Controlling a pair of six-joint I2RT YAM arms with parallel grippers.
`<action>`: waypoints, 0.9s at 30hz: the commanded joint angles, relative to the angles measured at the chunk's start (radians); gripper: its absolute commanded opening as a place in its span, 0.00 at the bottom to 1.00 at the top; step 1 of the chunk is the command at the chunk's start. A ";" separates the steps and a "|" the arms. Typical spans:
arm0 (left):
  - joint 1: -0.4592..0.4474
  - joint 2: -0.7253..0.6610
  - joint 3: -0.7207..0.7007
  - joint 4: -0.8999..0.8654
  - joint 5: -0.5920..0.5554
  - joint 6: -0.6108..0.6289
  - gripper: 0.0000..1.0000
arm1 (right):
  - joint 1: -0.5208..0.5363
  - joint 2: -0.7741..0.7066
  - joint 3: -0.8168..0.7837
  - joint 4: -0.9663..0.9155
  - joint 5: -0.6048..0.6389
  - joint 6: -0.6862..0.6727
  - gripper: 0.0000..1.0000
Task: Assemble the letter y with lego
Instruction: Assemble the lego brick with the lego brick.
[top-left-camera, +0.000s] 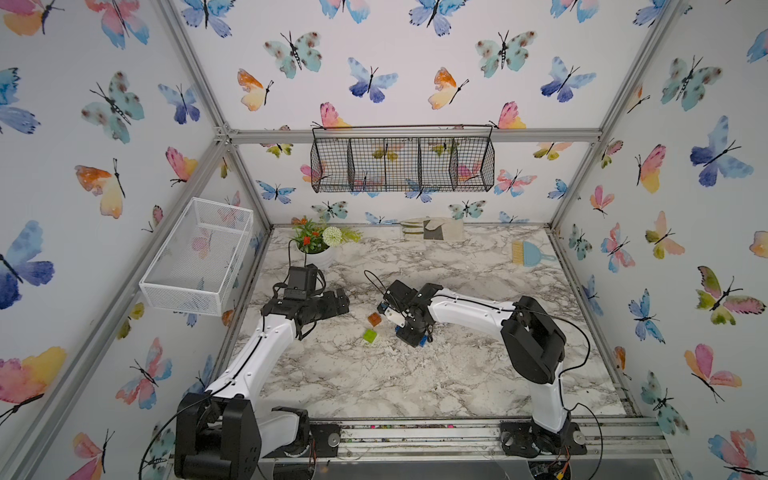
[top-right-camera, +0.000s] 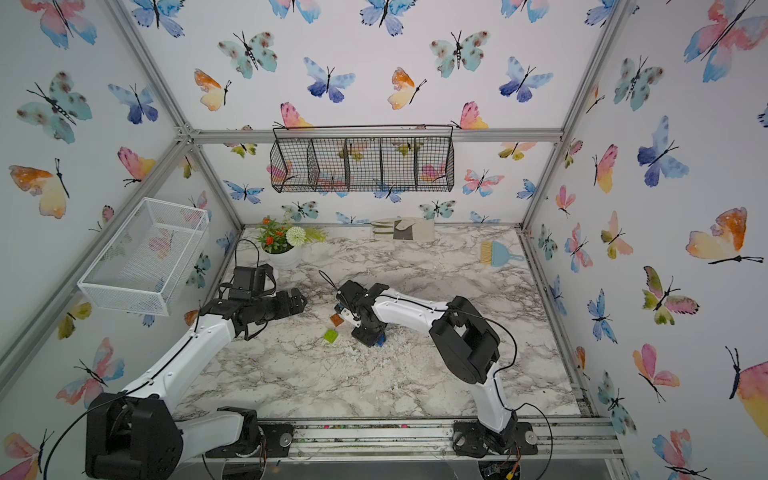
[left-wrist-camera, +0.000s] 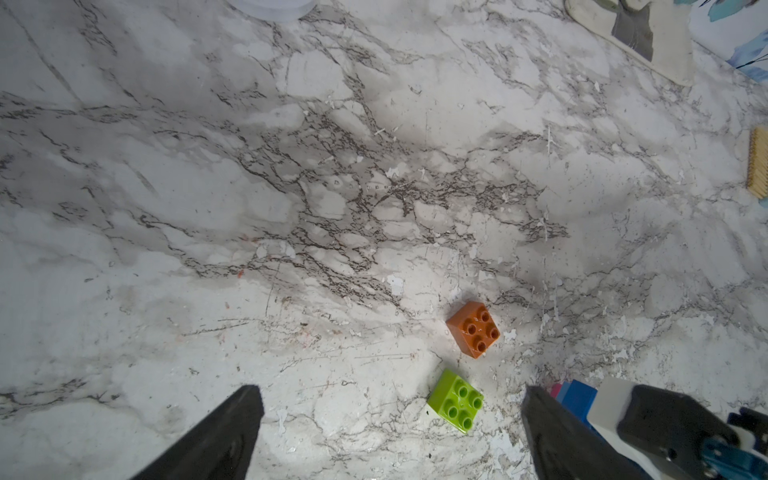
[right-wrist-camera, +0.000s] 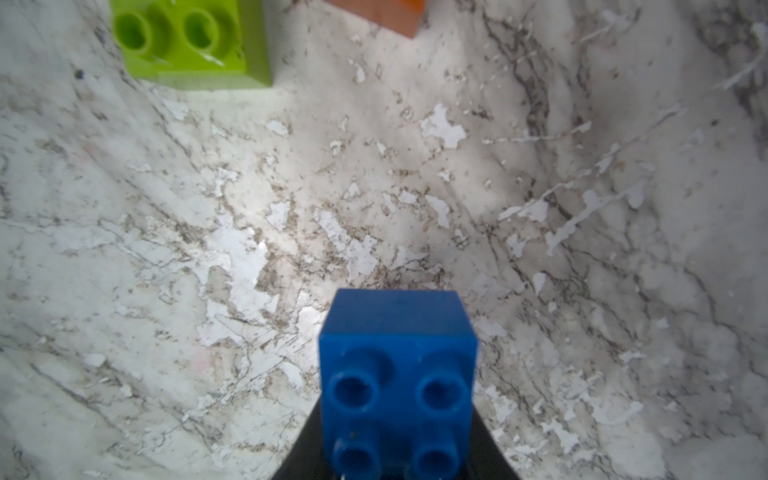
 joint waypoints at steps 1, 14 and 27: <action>0.004 -0.011 -0.011 0.001 0.007 -0.003 0.98 | 0.022 0.102 -0.067 -0.014 -0.018 0.012 0.22; 0.004 -0.017 -0.012 0.005 0.012 -0.001 0.98 | 0.022 0.039 -0.010 -0.008 -0.007 0.027 0.41; 0.005 -0.013 -0.011 0.009 0.008 0.000 0.98 | 0.022 0.042 0.015 0.007 0.007 0.050 0.43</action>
